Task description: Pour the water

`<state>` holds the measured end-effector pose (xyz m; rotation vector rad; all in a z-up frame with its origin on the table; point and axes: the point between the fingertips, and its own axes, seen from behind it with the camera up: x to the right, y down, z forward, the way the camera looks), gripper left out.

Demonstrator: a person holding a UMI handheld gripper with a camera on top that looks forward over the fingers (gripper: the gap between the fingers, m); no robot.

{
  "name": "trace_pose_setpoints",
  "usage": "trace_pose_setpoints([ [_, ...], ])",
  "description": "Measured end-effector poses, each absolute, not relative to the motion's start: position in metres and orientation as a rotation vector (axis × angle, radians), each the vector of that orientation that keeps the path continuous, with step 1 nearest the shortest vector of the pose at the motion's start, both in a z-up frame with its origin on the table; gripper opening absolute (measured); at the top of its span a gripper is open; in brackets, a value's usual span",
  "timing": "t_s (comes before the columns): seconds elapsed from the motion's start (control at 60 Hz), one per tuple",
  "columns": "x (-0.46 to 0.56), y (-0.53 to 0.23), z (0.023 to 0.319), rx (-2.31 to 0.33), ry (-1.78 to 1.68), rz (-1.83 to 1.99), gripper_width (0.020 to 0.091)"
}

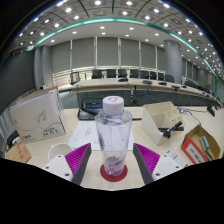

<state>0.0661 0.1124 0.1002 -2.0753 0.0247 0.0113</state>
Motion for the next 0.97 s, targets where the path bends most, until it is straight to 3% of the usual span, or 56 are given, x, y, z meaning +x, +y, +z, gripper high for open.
trace_pose_setpoints([
  [0.483, 0.008, -0.098, 0.208, -2.206, -0.030, -0.042, 0.0860],
  [0.733, 0.001, -0.171, 0.221, -2.231, -0.040, -0.067, 0.0860],
  [0.967, 0.002, -0.188, 0.233, -2.209, -0.084, -0.069, 0.0861],
])
